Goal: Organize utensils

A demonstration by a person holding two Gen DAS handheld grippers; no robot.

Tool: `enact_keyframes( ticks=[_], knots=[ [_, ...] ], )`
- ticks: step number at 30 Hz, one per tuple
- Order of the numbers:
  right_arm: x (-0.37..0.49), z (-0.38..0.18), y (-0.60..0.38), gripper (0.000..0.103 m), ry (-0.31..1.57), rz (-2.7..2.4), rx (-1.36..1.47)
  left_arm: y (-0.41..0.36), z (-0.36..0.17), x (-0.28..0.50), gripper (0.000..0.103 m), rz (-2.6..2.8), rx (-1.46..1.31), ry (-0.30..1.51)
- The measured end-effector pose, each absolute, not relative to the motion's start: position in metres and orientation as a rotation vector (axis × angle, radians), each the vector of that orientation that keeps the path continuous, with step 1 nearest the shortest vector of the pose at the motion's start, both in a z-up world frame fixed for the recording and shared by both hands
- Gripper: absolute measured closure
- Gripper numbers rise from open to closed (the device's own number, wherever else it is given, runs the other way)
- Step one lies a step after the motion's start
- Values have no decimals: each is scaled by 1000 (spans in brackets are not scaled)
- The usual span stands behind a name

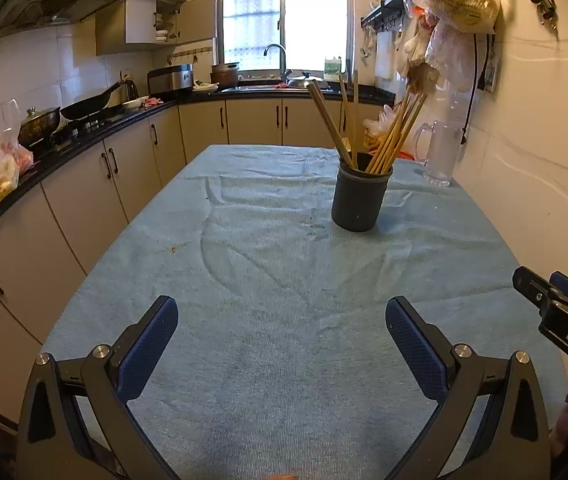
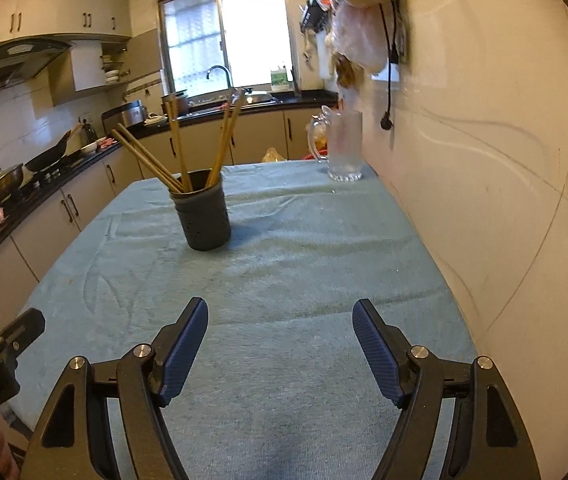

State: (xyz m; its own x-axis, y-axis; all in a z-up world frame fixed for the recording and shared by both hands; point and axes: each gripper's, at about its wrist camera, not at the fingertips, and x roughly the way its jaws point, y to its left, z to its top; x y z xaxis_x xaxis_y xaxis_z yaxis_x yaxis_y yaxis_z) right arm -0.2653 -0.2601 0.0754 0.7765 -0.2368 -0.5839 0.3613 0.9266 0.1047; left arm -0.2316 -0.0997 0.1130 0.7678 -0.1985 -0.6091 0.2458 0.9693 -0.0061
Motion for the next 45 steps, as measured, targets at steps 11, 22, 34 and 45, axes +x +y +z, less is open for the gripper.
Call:
enact_keyframes(
  ticks=[11, 22, 34, 45],
  knots=[
    [-265, 70, -266, 24, 593, -336, 235, -103, 102, -222, 0, -267, 76, 703],
    [-264, 69, -262, 23, 597, -332, 229, -102, 99, -220, 0, -274, 69, 720],
    [-268, 70, -256, 23, 568, -322, 218, -103, 98, -220, 0, -278, 66, 725],
    [-269, 71, -253, 22, 553, -307, 220, -105, 94, -222, 0, -281, 69, 728]
  ],
)
